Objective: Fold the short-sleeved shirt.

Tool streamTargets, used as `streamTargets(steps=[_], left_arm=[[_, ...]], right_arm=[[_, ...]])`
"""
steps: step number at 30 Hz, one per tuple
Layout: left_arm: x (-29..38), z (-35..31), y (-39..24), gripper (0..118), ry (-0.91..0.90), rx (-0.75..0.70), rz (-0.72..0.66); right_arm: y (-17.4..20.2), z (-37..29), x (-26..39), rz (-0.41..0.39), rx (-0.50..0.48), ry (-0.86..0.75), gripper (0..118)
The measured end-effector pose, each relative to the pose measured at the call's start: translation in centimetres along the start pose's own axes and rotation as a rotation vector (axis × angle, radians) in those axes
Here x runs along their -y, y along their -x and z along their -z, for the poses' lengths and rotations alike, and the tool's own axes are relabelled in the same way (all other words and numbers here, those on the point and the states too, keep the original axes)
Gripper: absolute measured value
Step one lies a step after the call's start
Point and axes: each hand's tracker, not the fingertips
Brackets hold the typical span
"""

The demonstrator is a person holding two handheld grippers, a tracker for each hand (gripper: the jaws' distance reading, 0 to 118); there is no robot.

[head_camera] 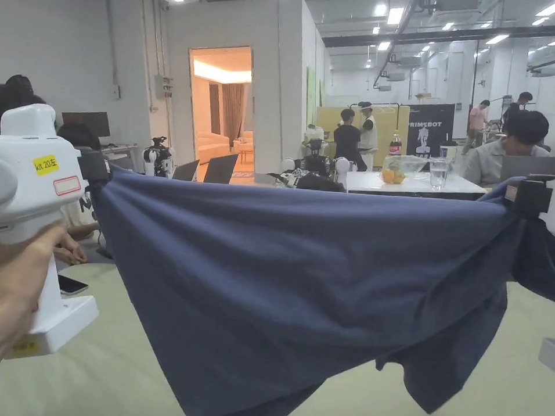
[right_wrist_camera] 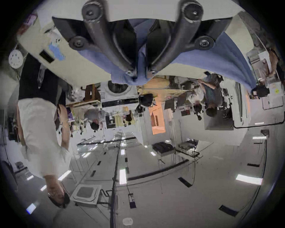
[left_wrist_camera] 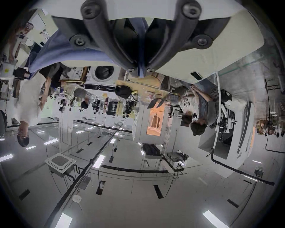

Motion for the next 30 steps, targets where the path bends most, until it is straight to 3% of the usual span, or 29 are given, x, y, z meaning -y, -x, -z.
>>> streamTargets(steps=[8,15,17,26,30], left_arm=[[1.1,6.5,0.0,0,0.040,-0.025,-0.014],[11.1,7.5,0.9,0,0.179,0.062,-0.078],[14.4,6.2,1.1,0,0.199,0.058,-0.075],[23.9,-5.7,2.8,0,0.365,0.085,-0.109],[26.7,-11.2,4.7,0,0.423,0.093,-0.143]], right_arm=[[0.2,6.5,-0.5,-0.010,0.017,0.019,6],[-1.8,8.0,7.7,0.056,-0.010,0.172,6],[-2.7,6.8,10.4,0.093,-0.005,0.199,6],[-6.1,-4.1,21.2,0.107,0.062,0.322,6],[-6.9,-10.4,26.1,0.193,0.094,0.408,6]])
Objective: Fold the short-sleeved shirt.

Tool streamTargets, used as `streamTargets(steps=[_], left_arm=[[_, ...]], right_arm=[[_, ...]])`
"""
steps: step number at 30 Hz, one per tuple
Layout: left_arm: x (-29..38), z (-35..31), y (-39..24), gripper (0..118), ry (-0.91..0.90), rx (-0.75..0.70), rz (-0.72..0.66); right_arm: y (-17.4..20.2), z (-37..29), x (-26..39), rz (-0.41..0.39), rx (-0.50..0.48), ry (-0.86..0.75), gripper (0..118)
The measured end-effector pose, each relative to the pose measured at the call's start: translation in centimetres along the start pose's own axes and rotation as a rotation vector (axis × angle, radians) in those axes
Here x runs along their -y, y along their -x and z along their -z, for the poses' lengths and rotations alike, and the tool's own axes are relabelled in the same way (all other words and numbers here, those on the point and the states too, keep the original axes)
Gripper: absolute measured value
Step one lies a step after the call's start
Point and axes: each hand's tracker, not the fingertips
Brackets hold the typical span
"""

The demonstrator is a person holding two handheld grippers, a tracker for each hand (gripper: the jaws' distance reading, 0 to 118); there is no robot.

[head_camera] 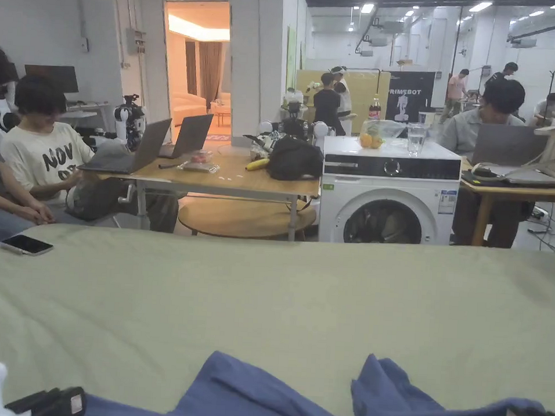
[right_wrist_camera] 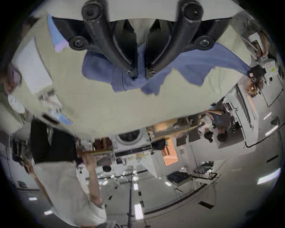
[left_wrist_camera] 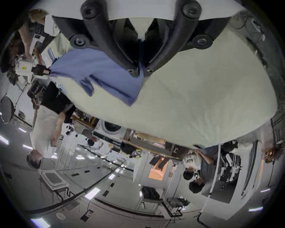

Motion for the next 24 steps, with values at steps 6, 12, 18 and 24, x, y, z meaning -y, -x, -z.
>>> streamTargets(steps=[6,12,18,24], left_arm=[[6.2,-3.8,1.8,0,0.135,-0.069,0.006],[9.9,-4.3,3.3,29,0.215,-0.100,-0.008],[9.2,-4.8,3.7,75,0.190,-0.052,-0.066],[3.3,-7.7,-1.7,74,-0.093,-0.104,0.199]], right_arm=[[-1.6,-3.0,7.2,-0.013,0.068,0.117,6],[-2.1,-3.6,10.1,-0.023,0.112,0.175,18],[-1.7,-5.0,9.5,-0.088,0.144,0.120,71],[0.7,-7.4,6.0,-0.134,0.004,-0.108,71]])
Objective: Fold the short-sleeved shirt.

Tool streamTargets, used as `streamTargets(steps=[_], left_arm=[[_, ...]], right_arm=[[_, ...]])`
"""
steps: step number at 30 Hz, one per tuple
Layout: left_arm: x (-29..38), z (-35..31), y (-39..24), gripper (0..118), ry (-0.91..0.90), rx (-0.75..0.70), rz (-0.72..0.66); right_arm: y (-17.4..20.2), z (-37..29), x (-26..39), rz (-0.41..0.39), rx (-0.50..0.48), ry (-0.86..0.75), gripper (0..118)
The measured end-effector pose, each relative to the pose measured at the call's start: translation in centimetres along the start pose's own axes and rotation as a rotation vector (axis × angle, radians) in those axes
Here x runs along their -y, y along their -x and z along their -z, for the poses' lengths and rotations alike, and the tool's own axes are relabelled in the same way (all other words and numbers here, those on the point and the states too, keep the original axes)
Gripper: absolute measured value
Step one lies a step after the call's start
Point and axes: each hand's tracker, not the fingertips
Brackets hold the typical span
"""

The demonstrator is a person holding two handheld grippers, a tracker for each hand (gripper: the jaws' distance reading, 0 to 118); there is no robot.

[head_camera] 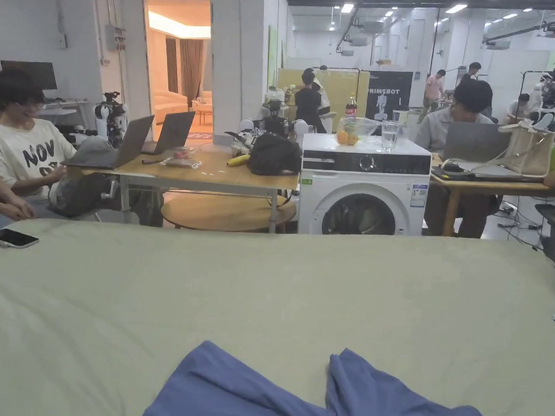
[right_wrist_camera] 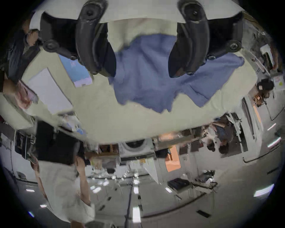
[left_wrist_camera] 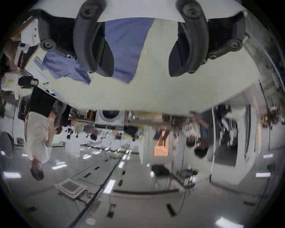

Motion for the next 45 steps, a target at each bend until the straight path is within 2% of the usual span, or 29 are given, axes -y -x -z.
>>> streamTargets(steps=[1,2,3,4,5,6,7,8,9,12,15,18,19,21,22,29,30,31,32,33,35,36,37,38,42,43,45], left_arm=[[-1.4,-0.7,-1.8,70,-0.055,-0.002,0.038],[-2.6,-1.0,-3.0,58,-0.099,-0.003,0.071],[-3.4,-1.2,-3.9,40,-0.126,-0.003,0.091],[-4.2,-1.3,-5.0,40,-0.164,0.011,0.105],[-4.5,-1.5,-5.8,34,-0.201,0.035,0.110],[-4.8,-1.5,-6.5,21,-0.224,0.059,0.112],[-5.0,-1.4,-7.2,4,-0.230,0.073,0.114],[-5.1,-1.3,-7.7,1,-0.222,0.069,0.112],[-5.1,-1.1,-8.1,0,-0.218,0.068,0.112],[-4.4,-1.5,-8.9,0,-0.190,0.098,0.095],[-3.5,-1.8,-9.3,0,-0.176,0.078,0.132],[-3.3,-2.0,-8.1,0,-0.145,0.076,0.099],[-3.4,-2.1,-7.2,12,-0.116,0.088,0.059],[-3.3,-1.7,-4.8,63,-0.040,0.080,-0.014],[-3.0,-1.3,-3.5,66,0.023,0.067,-0.036],[5.5,3.0,2.1,64,0.403,-0.014,-0.135],[6.7,3.6,2.3,61,0.435,-0.017,-0.155],[7.8,4.2,2.5,47,0.460,-0.016,-0.171],[8.7,4.8,2.6,38,0.486,-0.013,-0.183],[9.5,5.3,2.8,32,0.507,-0.024,-0.192],[10.8,6.3,2.8,29,0.559,-0.044,-0.194],[11.2,6.6,2.7,22,0.560,-0.038,-0.183],[11.0,6.0,2.1,7,0.530,-0.093,-0.122],[10.8,6.1,1.6,2,0.520,-0.080,-0.087],[11.1,7.0,-0.3,1,0.577,-0.030,-0.017],[11.2,7.2,-0.8,1,0.573,-0.054,0.038],[11.3,6.9,-1.1,1,0.566,-0.063,0.054]], right_arm=[[0.7,0.0,-0.8,-0.011,-0.029,-0.041,71],[1.4,0.2,-1.7,-0.024,-0.048,-0.068,69],[2.1,0.4,-2.5,-0.040,-0.057,-0.081,62],[2.8,0.7,-3.1,-0.057,-0.066,-0.097,62],[3.5,1.0,-3.7,-0.067,-0.069,-0.104,57],[4.2,1.2,-4.2,-0.080,-0.077,-0.107,47],[4.8,1.3,-4.7,-0.096,-0.091,-0.114,20],[5.3,1.6,-4.8,-0.118,-0.113,-0.117,5],[5.8,1.6,-4.9,-0.141,-0.129,-0.116,0],[7.1,1.8,-4.5,-0.197,-0.117,-0.117,0],[7.7,1.7,-4.0,-0.205,-0.122,-0.112,0],[8.0,2.0,-3.6,-0.215,-0.112,-0.109,0],[8.0,1.9,-3.5,-0.213,-0.110,-0.108,0],[7.5,2.0,-3.4,-0.196,-0.146,-0.082,0],[7.3,1.8,-3.2,-0.190,-0.151,-0.082,0],[6.3,2.1,-1.7,-0.164,-0.185,-0.006,0],[6.2,2.2,-1.4,-0.170,-0.181,0.006,0],[6.1,2.3,-1.1,-0.178,-0.174,0.018,0],[6.1,2.4,-1.0,-0.184,-0.171,0.028,0],[6.0,2.4,-0.8,-0.185,-0.168,0.035,0],[5.5,2.3,-0.6,-0.184,-0.159,0.050,0],[5.4,2.3,-0.6,-0.184,-0.154,0.054,0],[5.2,2.3,-0.6,-0.183,-0.145,0.058,0],[5.0,2.4,-0.6,-0.180,-0.138,0.061,0],[3.8,3.8,-1.5,-0.149,-0.123,0.078,0],[3.5,4.5,-2.1,-0.145,-0.119,0.081,17],[2.1,6.9,-3.8,-0.150,-0.111,0.121,52]])
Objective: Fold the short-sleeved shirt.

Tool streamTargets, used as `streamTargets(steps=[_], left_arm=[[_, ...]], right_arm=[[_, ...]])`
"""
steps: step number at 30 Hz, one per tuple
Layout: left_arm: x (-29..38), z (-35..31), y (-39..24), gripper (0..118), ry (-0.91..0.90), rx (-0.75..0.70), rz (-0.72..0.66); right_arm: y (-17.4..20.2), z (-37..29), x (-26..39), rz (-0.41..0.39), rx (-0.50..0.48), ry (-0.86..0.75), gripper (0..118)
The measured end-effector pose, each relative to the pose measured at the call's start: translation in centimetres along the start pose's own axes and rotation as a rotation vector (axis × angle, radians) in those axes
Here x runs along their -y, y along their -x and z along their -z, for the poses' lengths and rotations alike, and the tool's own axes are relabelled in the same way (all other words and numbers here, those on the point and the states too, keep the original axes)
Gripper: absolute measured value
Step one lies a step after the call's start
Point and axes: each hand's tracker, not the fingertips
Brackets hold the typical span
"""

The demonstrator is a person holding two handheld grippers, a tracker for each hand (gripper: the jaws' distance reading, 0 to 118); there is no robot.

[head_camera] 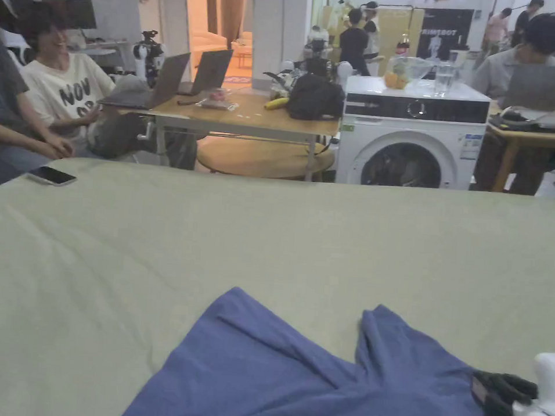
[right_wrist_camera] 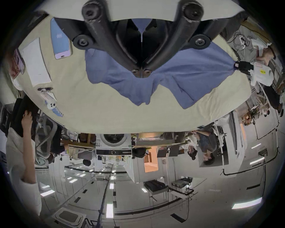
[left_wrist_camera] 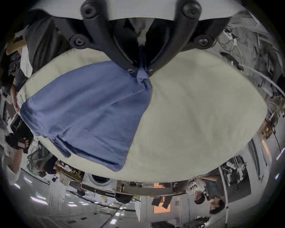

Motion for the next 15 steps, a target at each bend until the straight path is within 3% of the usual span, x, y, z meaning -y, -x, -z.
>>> streamTargets(steps=[1,4,7,12,14,15], left_arm=[[0.0,-0.1,0.1,1,-0.003,0.003,-0.004],[-0.1,0.0,0.3,1,0.006,0.005,-0.022],[-0.2,0.1,0.4,1,0.012,0.005,-0.027],[-0.3,0.1,0.8,1,0.021,0.017,-0.063],[-0.4,0.1,0.9,1,0.024,0.018,-0.070],[-0.4,0.1,0.9,1,0.025,0.018,-0.071]], right_arm=[[-0.8,1.2,-1.0,-0.002,0.005,0.029,59],[-3.6,6.5,-4.0,-0.027,-0.027,0.150,60],[-5.1,13.3,-6.2,-0.123,0.009,0.337,60],[-6.7,22.3,-6.5,-0.203,0.097,0.551,59],[-7.1,24.7,-5.6,-0.238,0.112,0.655,43],[-7.0,25.1,-4.9,-0.235,0.094,0.704,25]])
